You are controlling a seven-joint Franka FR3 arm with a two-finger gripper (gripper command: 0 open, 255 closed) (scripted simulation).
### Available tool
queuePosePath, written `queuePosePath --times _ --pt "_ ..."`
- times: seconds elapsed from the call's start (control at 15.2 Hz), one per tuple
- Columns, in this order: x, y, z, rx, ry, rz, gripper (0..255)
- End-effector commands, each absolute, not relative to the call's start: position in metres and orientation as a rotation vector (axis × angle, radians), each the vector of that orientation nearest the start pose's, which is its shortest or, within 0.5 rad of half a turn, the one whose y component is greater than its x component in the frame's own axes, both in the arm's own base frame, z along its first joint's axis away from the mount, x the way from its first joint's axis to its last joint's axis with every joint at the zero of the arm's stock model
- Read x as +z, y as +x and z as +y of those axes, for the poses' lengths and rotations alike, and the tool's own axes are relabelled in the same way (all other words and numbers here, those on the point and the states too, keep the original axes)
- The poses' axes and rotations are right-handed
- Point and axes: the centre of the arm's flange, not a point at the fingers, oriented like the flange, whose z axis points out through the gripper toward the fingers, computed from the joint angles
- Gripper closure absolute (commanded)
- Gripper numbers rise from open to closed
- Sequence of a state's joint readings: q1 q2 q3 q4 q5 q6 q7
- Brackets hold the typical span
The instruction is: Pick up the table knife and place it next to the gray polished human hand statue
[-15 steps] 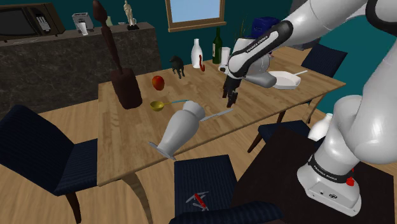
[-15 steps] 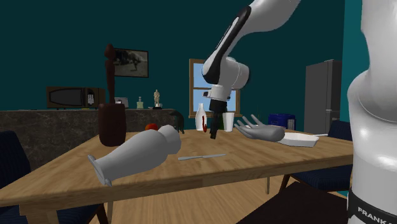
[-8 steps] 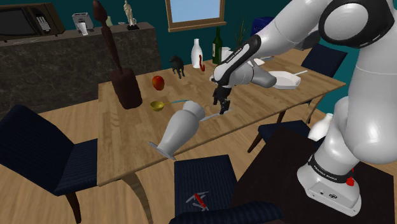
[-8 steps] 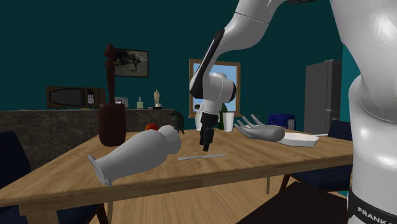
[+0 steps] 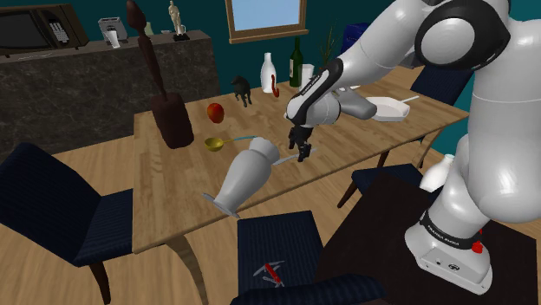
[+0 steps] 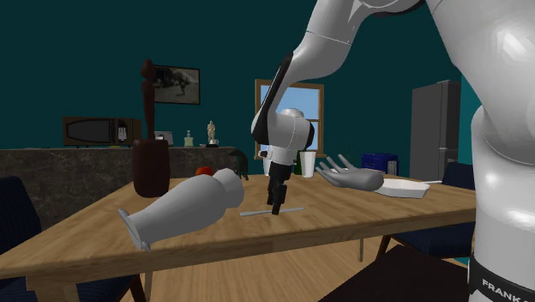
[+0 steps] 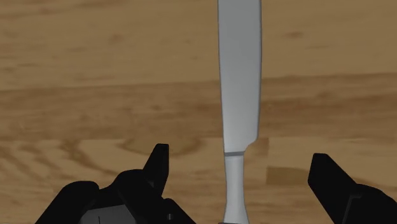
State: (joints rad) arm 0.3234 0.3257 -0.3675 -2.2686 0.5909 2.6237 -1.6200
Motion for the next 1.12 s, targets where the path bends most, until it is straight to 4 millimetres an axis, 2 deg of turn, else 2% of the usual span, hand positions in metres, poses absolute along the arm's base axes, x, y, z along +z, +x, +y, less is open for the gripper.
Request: queuePosePath --times 0.0,0.26,0.33,0.92,1.06 --pt "0.227 0.539 -0.039 -0.294 -2.611 -1.584 0" --pt "0.227 0.539 -0.039 -0.294 -2.611 -1.584 0" --pt "0.227 0.539 -0.039 -0.294 -2.611 -1.584 255" --pt "0.227 0.539 -0.039 -0.294 -2.611 -1.584 255" --pt "0.237 0.539 -0.039 -0.294 -2.611 -1.584 255"
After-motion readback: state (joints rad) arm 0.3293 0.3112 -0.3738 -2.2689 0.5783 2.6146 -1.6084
